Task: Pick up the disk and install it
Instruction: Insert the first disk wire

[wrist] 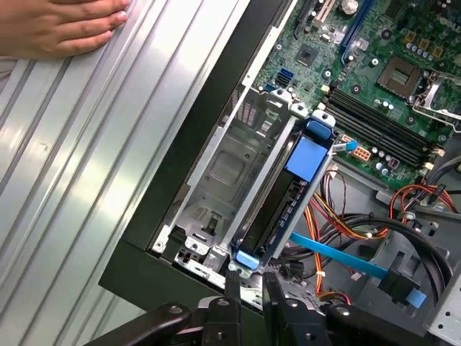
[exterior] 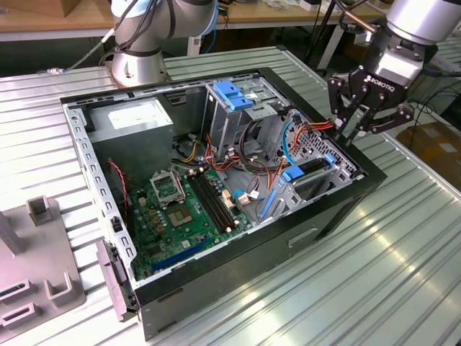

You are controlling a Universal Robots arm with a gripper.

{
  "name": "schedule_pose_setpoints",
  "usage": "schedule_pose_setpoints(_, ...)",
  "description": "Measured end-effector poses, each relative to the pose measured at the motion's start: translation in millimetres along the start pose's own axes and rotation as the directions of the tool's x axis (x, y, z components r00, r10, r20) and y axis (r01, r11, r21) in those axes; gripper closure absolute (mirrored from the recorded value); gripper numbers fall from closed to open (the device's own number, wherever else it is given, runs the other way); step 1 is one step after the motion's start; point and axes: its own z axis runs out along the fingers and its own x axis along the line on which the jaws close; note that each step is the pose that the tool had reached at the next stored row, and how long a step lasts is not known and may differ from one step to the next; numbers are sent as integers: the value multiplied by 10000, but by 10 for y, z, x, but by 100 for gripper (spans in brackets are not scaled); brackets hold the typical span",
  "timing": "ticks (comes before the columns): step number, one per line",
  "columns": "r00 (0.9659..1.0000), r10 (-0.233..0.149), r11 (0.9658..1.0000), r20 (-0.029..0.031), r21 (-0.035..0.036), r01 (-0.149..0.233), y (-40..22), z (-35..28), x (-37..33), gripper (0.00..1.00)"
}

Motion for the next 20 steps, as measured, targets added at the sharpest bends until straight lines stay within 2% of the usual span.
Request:
schedule_pose_setpoints(5, 9992, -398, 9992, -3, -2, 398, -45, 0, 23, 73)
schedule_pose_setpoints(7, 9972, -748, 9972, -8, 4, 748, -69, 0, 33, 73)
schedule_pose_setpoints(10, 9917, -1289, 9917, -20, 10, 1289, -85, 1, 32, 73)
schedule_pose_setpoints(13, 9859, -1675, 9859, -27, 15, 1675, -91, 1, 27, 73)
schedule_pose_setpoints(15, 9830, -1837, 9830, -31, 16, 1837, -93, 0, 24, 73)
schedule_pose_setpoints(16, 9800, -1991, 9800, -35, 17, 1991, -94, 0, 23, 73)
schedule_pose_setpoints(19, 9740, -2266, 9740, -41, 20, 2266, -98, 0, 20, 73)
schedule_pose_setpoints(20, 9732, -2301, 9732, -41, 20, 2301, -98, 0, 20, 73)
